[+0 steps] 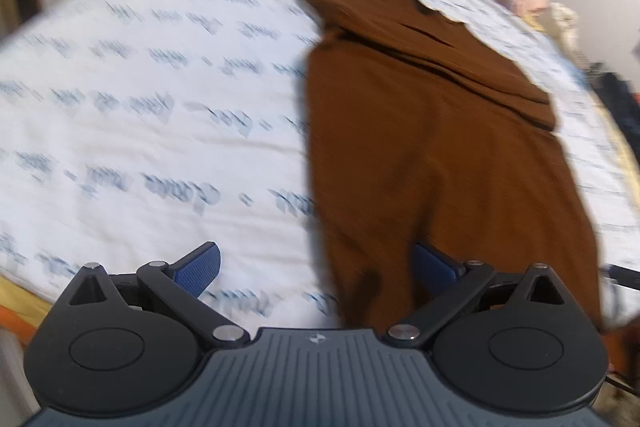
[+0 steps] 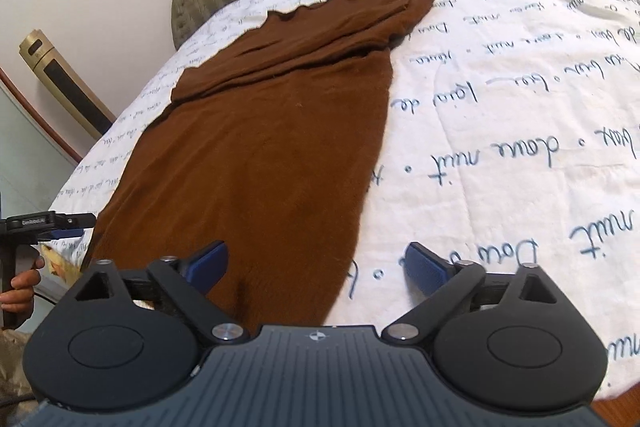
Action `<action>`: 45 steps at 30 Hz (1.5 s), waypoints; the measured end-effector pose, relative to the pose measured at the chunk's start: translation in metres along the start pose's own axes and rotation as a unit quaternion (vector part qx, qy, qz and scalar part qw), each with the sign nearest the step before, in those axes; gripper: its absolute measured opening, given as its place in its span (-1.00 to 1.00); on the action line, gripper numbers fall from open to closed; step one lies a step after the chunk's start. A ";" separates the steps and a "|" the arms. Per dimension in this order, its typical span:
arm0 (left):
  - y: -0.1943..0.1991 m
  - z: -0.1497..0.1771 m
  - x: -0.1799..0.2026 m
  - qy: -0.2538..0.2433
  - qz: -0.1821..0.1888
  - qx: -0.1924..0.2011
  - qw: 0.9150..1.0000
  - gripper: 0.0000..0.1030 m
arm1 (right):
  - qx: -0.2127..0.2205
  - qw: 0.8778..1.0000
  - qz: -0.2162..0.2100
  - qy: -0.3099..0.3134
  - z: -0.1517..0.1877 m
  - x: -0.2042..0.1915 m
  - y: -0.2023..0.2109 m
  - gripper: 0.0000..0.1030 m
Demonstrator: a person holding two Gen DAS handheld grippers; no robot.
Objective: Fold small clothes
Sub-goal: 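Close both grippers on the ribbed sweater hem, then lift the hem with both grippers and fold it over toward the collar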
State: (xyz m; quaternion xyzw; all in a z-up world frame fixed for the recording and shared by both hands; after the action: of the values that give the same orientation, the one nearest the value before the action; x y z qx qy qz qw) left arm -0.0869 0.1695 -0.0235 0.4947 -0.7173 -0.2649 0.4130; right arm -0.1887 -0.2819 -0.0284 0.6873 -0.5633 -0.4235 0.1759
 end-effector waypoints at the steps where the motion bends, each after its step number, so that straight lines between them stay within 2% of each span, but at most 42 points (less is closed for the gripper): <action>1: 0.000 0.004 -0.001 0.006 0.020 -0.008 1.000 0.99 | -0.004 1.000 -0.002 -0.001 0.001 0.002 0.001 0.67; 3: -0.003 0.010 -0.001 0.010 0.051 -0.019 0.998 0.98 | -0.014 1.000 -0.006 -0.004 0.002 0.004 0.000 0.53; 5: -0.007 0.013 0.003 0.004 0.059 -0.022 0.998 0.98 | -0.023 1.000 -0.011 -0.002 0.005 0.005 0.001 0.49; 9: -0.012 0.020 0.014 -0.022 0.082 -0.026 0.996 0.98 | -0.040 0.999 -0.018 0.007 0.010 0.003 0.000 0.47; 13: -0.016 0.025 0.028 -0.043 0.115 -0.033 0.992 0.90 | -0.049 0.998 -0.049 -0.001 0.014 -0.004 -0.006 0.47; 17: -0.020 0.027 0.037 -0.051 0.130 -0.032 0.990 0.84 | -0.058 0.995 -0.074 0.015 0.017 -0.021 -0.015 0.43; 20: -0.022 0.024 0.035 -0.033 0.153 -0.033 0.987 0.80 | -0.060 0.994 -0.087 0.017 0.015 -0.032 -0.023 0.38; 24: -0.026 0.018 0.026 0.009 0.193 -0.034 0.981 0.80 | -0.061 0.992 -0.107 0.003 0.012 -0.039 -0.033 0.19; 28: -0.028 0.016 0.018 0.044 0.216 -0.033 0.975 0.80 | -0.066 0.990 -0.120 0.014 0.013 -0.051 -0.040 0.14; 29: -0.029 0.016 0.018 0.045 0.213 -0.031 0.976 0.60 | -0.066 0.990 -0.122 0.019 0.012 -0.054 -0.042 0.06; 30: -0.029 0.016 0.018 0.042 0.202 -0.031 0.978 0.10 | -0.066 0.990 -0.123 0.021 0.012 -0.057 -0.044 -0.11; 32: -0.033 0.017 0.017 0.041 0.180 -0.043 0.982 -0.45 | -0.071 0.990 -0.123 0.020 0.011 -0.059 -0.050 -0.37; 33: -0.034 0.017 0.016 0.047 0.174 -0.045 0.983 -0.61 | -0.072 0.990 -0.123 0.020 0.011 -0.059 -0.051 -0.47; 35: -0.036 0.018 0.014 0.055 0.175 -0.049 0.982 -0.80 | -0.070 0.990 -0.118 0.029 0.011 -0.061 -0.053 -0.58; 36: -0.035 0.019 0.015 0.055 0.173 -0.048 0.982 -0.82 | -0.068 0.991 -0.115 0.032 0.011 -0.062 -0.052 -0.60; 41: -0.023 0.014 0.032 0.018 0.154 -0.023 0.988 -0.84 | -0.048 0.992 -0.109 0.040 0.004 -0.067 -0.046 -0.64; 45: -0.004 -0.002 0.054 -0.027 0.142 0.015 0.989 -0.85 | -0.025 0.992 -0.112 0.047 -0.010 -0.072 -0.040 -0.65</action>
State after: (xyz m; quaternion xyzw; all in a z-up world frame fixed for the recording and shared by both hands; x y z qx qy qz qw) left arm -0.0925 0.1177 -0.0080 0.3863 -0.7949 -0.2063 0.4198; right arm -0.1565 -0.2055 -0.0234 0.7606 -0.4633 -0.4216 0.1705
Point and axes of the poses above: each gripper's, at about its wrist camera, not at the fingertips, and y roughly against the way its jaws point, x to its right, z to its underside, the point moved 3 cm from there along -y, roughly the way its jaws point, and after that the axes turned 4 degrees about z, right-handed, at the moved point
